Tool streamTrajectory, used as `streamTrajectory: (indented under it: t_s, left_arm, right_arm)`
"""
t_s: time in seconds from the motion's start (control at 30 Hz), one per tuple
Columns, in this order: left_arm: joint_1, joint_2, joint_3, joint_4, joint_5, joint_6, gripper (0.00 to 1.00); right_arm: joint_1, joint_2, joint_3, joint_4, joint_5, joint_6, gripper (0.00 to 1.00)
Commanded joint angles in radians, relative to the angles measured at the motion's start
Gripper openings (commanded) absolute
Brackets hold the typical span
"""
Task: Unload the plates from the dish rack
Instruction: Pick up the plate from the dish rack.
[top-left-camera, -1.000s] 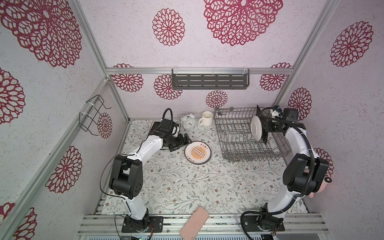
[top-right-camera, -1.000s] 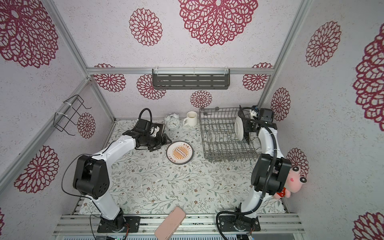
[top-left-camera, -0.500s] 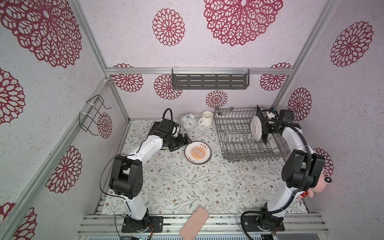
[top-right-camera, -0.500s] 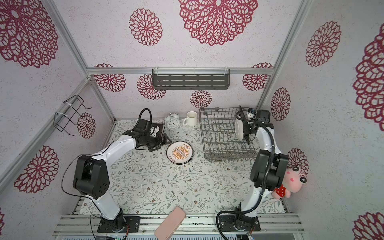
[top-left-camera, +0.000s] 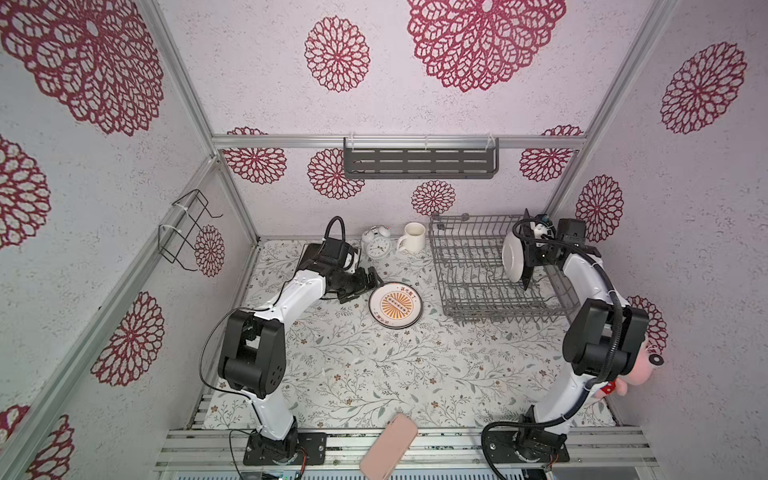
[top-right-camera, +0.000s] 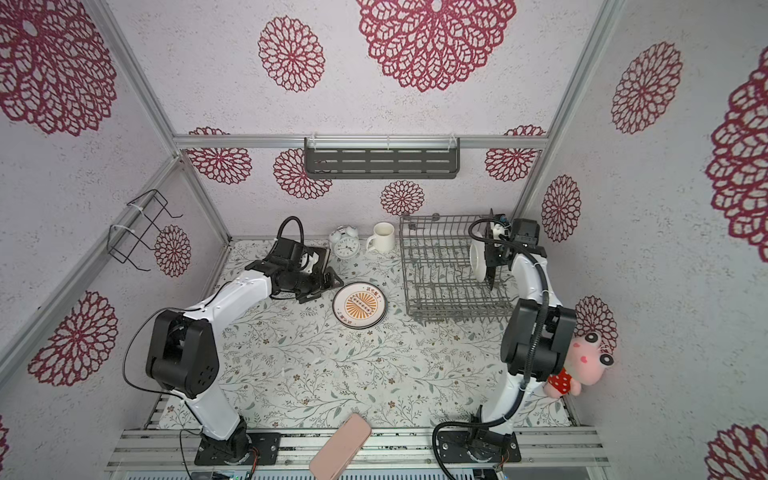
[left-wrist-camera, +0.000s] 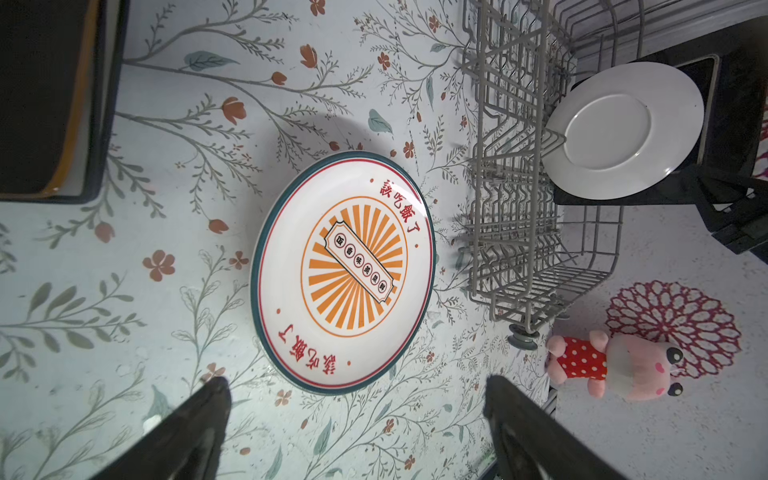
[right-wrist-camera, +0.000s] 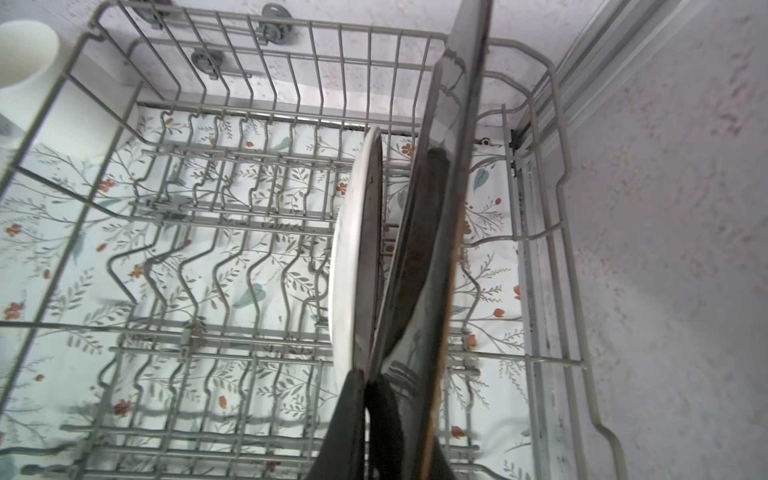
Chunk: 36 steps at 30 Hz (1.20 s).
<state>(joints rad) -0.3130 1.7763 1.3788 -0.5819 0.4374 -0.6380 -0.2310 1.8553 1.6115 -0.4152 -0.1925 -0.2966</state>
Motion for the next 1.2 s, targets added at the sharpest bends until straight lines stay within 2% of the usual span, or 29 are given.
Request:
streamTrajectory:
  t_s: [0.0,0.17,0.27,0.37,0.93,1.17]
  left_arm:
    - [0.006,0.008,0.014,0.014,0.009,0.004,0.98]
    - [0.006,0.009,0.014,0.016,0.012,0.005,0.98]
    - [0.005,0.010,0.017,0.018,0.015,0.005,0.97]
    - [0.005,0.014,0.023,0.019,0.021,0.006,0.98]
    - [0.005,-0.016,0.003,0.044,0.033,0.004,0.97]
    - [0.005,-0.034,-0.001,0.054,0.042,-0.001,0.98]
  right_arm:
    - [-0.006,-0.050,-0.004,0.078,0.034,-0.020,0.02]
    - [-0.006,-0.093,-0.057,0.142,0.025,-0.071,0.00]
    - [0.000,-0.154,-0.146,0.241,0.015,-0.147,0.00]
    - [0.002,-0.209,-0.206,0.339,0.038,-0.160,0.00]
    - [0.008,-0.377,-0.221,0.476,0.111,-0.161,0.00]
    - [0.017,-0.418,-0.201,0.482,0.091,-0.150,0.00]
